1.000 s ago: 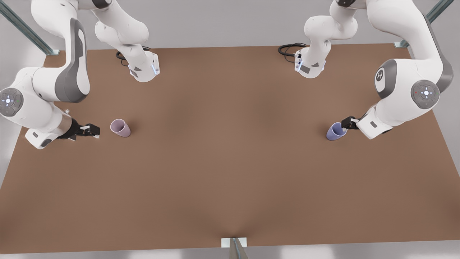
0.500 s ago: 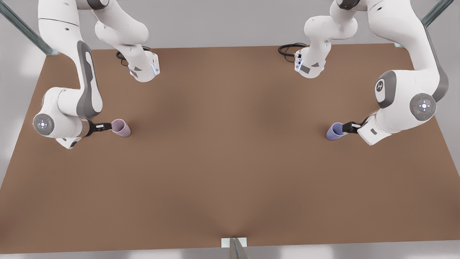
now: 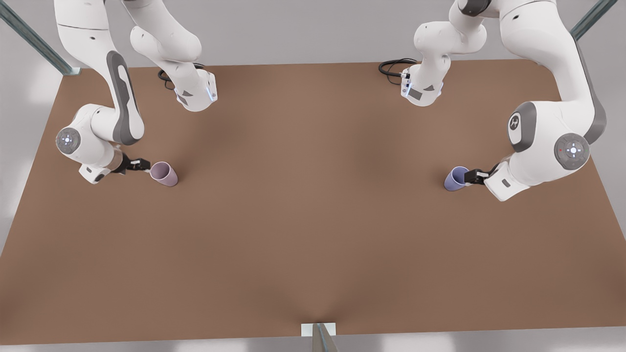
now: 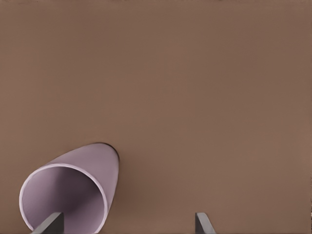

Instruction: Stack the cups, with the pink cup at the bottom and the purple cup at the top

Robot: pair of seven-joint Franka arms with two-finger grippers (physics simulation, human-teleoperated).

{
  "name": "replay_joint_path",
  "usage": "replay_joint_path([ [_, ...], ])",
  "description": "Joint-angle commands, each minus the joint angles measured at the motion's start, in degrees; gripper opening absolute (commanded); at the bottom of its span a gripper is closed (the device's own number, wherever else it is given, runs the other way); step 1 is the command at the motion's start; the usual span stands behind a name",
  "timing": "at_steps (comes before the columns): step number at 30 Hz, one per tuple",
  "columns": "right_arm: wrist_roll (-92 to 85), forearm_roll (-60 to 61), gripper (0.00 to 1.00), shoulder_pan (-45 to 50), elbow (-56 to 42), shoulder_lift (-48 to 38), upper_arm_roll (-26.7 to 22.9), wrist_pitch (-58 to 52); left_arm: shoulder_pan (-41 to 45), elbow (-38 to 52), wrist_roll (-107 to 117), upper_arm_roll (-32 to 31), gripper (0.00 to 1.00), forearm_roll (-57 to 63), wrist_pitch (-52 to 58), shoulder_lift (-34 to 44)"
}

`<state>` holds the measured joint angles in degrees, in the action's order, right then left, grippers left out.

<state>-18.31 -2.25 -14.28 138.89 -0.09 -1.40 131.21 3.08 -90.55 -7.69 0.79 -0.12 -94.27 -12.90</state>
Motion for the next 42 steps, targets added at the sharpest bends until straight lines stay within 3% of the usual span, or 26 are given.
replay_joint_path([
  [1,-2.96,0.15,1.0,6.54,0.15,0.26,0.08,5.99,-0.09,0.03,-0.39,0.0,1.0,0.03,-0.39,-0.01],
  [27,-3.67,0.23,1.0,7.69,-2.48,4.04,0.26,6.26,-0.09,0.11,-0.39,0.09,1.0,0.03,-1.18,-0.72],
  [42,-4.37,0.23,1.0,5.93,1.56,3.17,0.08,6.34,0.0,0.03,-0.31,0.09,1.0,0.03,-0.66,-0.89],
])
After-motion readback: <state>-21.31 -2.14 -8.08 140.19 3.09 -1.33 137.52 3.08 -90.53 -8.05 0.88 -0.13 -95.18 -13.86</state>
